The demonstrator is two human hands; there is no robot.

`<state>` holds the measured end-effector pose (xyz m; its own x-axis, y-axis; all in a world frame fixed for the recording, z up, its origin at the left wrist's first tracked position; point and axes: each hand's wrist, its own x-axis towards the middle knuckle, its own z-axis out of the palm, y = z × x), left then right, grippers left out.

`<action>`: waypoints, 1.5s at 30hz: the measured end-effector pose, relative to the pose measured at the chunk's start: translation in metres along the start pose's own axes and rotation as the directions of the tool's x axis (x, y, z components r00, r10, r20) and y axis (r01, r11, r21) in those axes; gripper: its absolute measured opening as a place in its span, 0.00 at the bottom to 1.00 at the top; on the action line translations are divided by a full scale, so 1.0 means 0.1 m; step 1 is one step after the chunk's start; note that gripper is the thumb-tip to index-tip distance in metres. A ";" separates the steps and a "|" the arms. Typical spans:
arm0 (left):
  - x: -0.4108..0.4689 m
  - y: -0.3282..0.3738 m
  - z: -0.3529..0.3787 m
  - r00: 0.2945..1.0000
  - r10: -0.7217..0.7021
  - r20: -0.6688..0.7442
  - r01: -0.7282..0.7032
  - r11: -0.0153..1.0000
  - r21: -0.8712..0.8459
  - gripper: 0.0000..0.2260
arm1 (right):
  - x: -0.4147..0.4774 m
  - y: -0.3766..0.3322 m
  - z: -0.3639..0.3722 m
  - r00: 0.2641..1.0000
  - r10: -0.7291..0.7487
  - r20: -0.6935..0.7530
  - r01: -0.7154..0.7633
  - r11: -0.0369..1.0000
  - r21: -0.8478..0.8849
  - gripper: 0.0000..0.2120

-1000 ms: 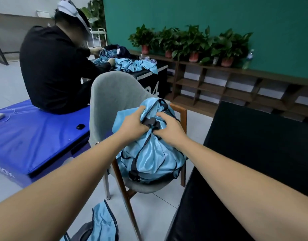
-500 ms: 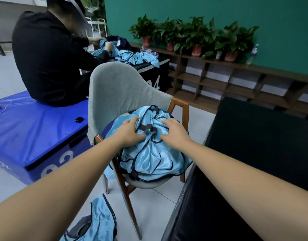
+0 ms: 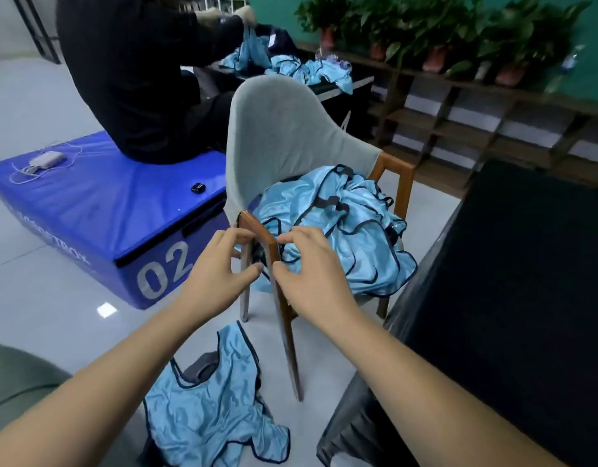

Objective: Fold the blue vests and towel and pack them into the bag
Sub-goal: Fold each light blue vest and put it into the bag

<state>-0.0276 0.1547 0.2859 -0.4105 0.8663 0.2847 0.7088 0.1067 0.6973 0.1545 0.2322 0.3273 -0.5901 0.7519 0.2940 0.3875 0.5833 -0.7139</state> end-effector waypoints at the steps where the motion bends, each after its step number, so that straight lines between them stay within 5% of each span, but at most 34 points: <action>1: -0.13 -0.14 0.03 0.999 -0.030 0.013 0.030 1.000 0.002 0.21 | -0.12 0.00 0.16 1.000 0.002 0.016 -0.002 1.000 0.023 0.16; 7: -0.82 -1.14 0.41 0.948 -0.258 0.187 0.255 0.966 0.042 0.26 | -0.89 0.50 1.18 0.962 0.176 0.211 -0.193 0.979 0.061 0.17; 17: -1.49 -2.44 1.10 0.760 -0.500 0.415 0.440 0.866 0.238 0.35 | -1.84 1.77 2.25 0.752 0.483 0.448 -0.501 0.861 -0.086 0.28; 23: -1.51 -3.09 1.53 0.671 -0.593 0.445 0.475 0.805 0.356 0.40 | -2.26 2.43 2.65 0.674 0.556 0.486 -0.559 0.814 -0.157 0.33; 34: -1.73 -3.92 2.25 0.483 -0.772 0.413 0.457 0.625 0.633 0.61 | -2.75 2.91 2.83 0.674 0.579 0.459 -0.593 0.795 -0.131 0.38; 38: -1.74 -4.03 2.36 0.497 -0.774 0.392 0.428 0.612 0.665 0.60 | -2.76 2.96 2.79 0.688 0.578 0.439 -0.585 0.799 -0.136 0.36; 45: -1.77 -3.90 2.38 0.566 -0.703 0.431 0.389 0.689 0.612 0.40 | -2.55 2.75 2.62 0.714 0.567 0.411 -0.573 0.810 -0.123 0.32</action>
<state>-0.0946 0.0757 -0.1927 -0.4835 0.6258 -0.6120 0.6793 0.7092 0.1886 0.2258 0.1202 -0.1102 -0.4929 0.7409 -0.4562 0.7391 0.0797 -0.6689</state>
